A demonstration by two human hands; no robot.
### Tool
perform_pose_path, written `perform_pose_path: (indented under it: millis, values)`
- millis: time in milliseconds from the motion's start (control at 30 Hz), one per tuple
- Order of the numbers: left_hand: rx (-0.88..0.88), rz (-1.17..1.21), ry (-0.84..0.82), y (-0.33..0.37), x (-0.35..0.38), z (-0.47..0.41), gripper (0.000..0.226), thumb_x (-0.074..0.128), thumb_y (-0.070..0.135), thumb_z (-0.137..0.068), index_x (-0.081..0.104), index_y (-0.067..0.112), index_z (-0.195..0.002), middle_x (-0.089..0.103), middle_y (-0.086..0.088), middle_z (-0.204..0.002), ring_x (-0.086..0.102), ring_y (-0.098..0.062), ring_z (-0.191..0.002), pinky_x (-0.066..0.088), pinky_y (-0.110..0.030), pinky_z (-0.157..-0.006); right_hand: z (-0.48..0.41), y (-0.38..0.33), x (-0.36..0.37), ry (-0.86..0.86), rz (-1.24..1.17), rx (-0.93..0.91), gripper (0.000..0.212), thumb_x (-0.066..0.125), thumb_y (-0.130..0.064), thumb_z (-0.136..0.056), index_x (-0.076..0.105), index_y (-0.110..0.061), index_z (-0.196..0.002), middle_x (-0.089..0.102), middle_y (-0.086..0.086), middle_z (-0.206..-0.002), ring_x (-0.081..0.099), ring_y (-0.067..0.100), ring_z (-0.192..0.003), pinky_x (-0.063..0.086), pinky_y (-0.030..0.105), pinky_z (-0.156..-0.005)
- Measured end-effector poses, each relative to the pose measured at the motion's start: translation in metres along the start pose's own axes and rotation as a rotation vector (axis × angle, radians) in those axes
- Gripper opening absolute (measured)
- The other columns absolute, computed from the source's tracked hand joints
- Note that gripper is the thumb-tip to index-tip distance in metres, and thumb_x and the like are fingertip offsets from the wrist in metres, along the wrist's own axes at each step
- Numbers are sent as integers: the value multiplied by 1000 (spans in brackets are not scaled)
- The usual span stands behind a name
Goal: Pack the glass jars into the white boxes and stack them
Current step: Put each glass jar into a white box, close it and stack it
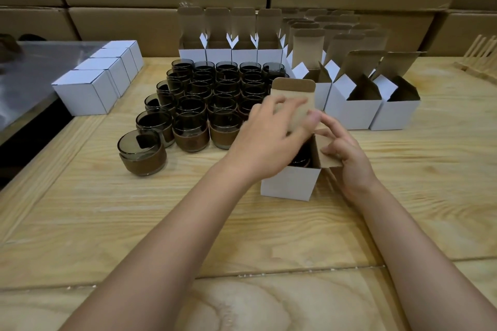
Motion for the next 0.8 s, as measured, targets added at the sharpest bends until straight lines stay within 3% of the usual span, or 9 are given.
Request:
perform_pose_path:
  millis: [33,100,167,300,400,467,533,667,800]
  values:
    - [-29,270,82,-2,-1,1,43,29,49,-101,43,32,-138,43,3,-139,38,-10,-130,35,-37,-109,0,0,0,5,-7,9,61,43,-14,-64,64,-41,-115,58,12,-107,61,26,-90,50,36,-77]
    - [-127,727,185,-9,-1,2,30,29,33,-105,46,33,-129,54,12,-121,53,13,-106,47,-21,-94,0,0,1,11,18,23,61,44,-17,-63,63,-41,-116,56,9,-108,62,22,-89,51,29,-72]
    - [-203,935,226,-19,5,5,28,36,20,-104,44,31,-128,55,14,-116,57,17,-92,51,-19,-85,1,0,1,11,32,23,61,44,-18,-63,62,-41,-117,56,7,-109,63,17,-88,52,26,-69]
    - [-215,884,286,-29,22,12,53,51,-6,-92,40,27,-132,45,-3,-136,50,-9,-119,47,-23,-97,2,-1,4,13,25,2,62,43,-16,-63,61,-38,-118,56,6,-105,64,12,-80,52,24,-65]
    - [-262,983,257,-31,29,11,57,50,-12,-90,38,16,-138,54,-11,-132,53,-25,-122,46,-38,-103,3,0,7,22,-146,-33,54,44,-22,-77,52,-30,-130,66,7,-104,66,18,-86,53,26,-67]
    - [-280,1073,246,-30,32,10,54,45,-15,-90,42,14,-136,60,-10,-125,55,-29,-121,44,-45,-104,5,-2,8,43,-393,-20,48,33,-30,-93,39,-29,-141,70,9,-111,68,21,-94,55,28,-73]
    - [-290,1113,275,-29,34,10,51,43,-17,-89,48,11,-131,62,-7,-121,56,-29,-121,42,-46,-106,7,-3,8,59,-473,4,45,25,-32,-99,33,-33,-144,68,8,-119,67,21,-101,53,32,-82]
    - [-289,1128,338,-29,38,10,43,43,-16,-88,56,8,-120,63,-5,-113,55,-29,-121,39,-47,-109,7,-3,17,33,-208,-62,50,42,-18,-100,30,-21,-148,62,5,-127,58,21,-120,42,39,-104]
    - [-287,1212,335,-28,40,11,29,42,-8,-94,59,13,-101,62,-7,-102,55,-28,-105,38,-51,-105,8,-1,31,12,53,-193,54,62,-1,-88,48,-31,-131,59,-2,-127,53,13,-123,45,31,-101]
Point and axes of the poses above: each hand's wrist, its own z-axis away from the middle knuckle, its own x-axis out of the palm, y = z × x, the point moved 1 cm from there along -z, towards the middle knuckle
